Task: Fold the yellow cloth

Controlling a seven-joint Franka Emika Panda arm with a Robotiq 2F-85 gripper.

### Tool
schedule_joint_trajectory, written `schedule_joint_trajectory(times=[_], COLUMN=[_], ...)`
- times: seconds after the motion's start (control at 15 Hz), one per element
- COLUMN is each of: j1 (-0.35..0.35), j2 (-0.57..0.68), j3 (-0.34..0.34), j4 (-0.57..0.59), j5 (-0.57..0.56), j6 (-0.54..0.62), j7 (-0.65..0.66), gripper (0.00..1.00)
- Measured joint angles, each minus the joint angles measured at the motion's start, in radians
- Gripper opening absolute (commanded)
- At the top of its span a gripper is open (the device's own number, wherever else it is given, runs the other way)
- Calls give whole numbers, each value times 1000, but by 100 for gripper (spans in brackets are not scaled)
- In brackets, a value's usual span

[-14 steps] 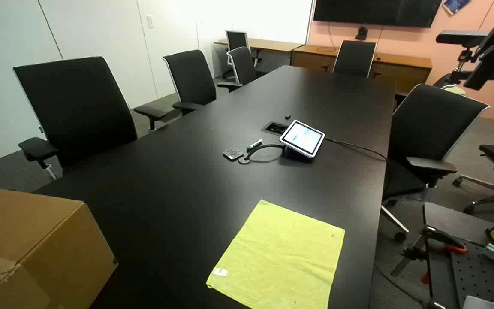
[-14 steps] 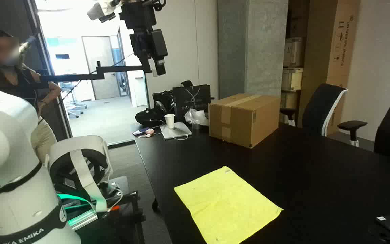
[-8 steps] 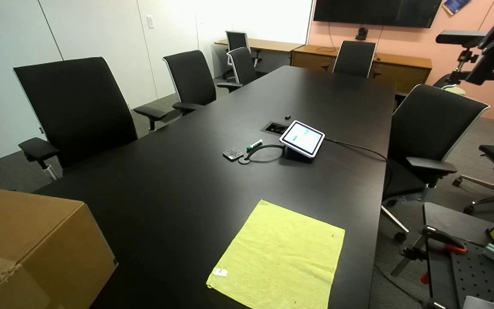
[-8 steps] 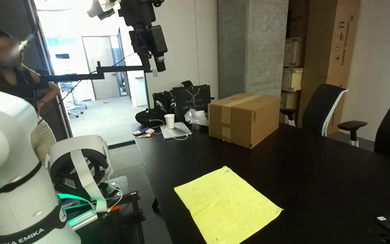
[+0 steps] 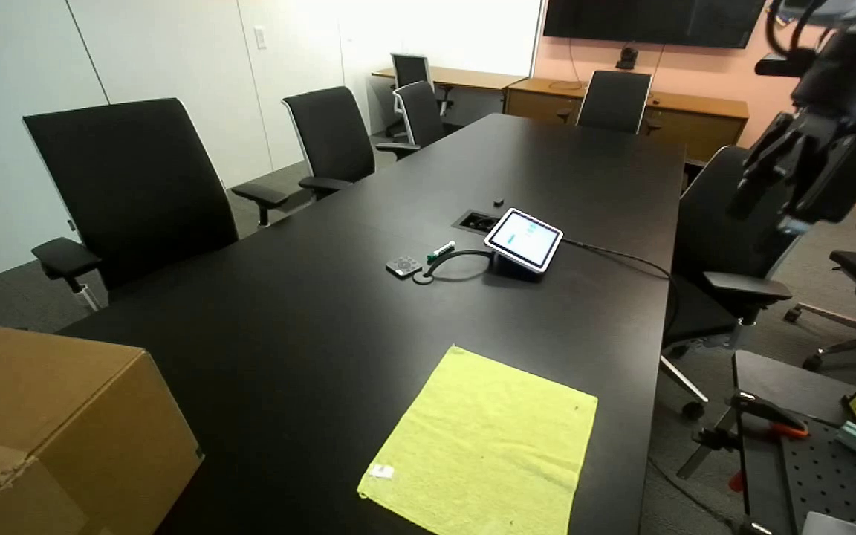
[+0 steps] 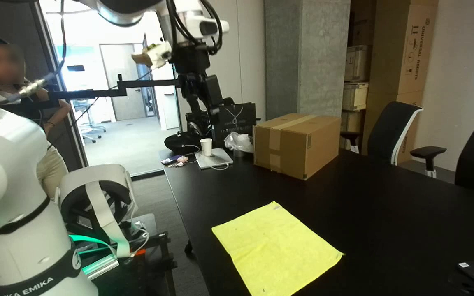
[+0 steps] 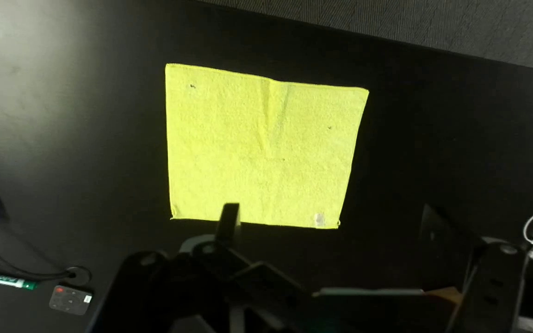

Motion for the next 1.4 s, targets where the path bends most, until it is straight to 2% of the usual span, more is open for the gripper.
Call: schedule_joint_trajectory(times=[0.27, 0.53, 1.07, 1.4], j1=[1, 11, 0, -73], j2=[177, 401, 834, 1044], j3=[-16, -29, -20, 42], j4=[-94, -107, -48, 30], j5=[0, 13, 29, 66], j6=[215, 362, 640, 809], j7=[-53, -100, -130, -144], gripper=[100, 100, 100, 100])
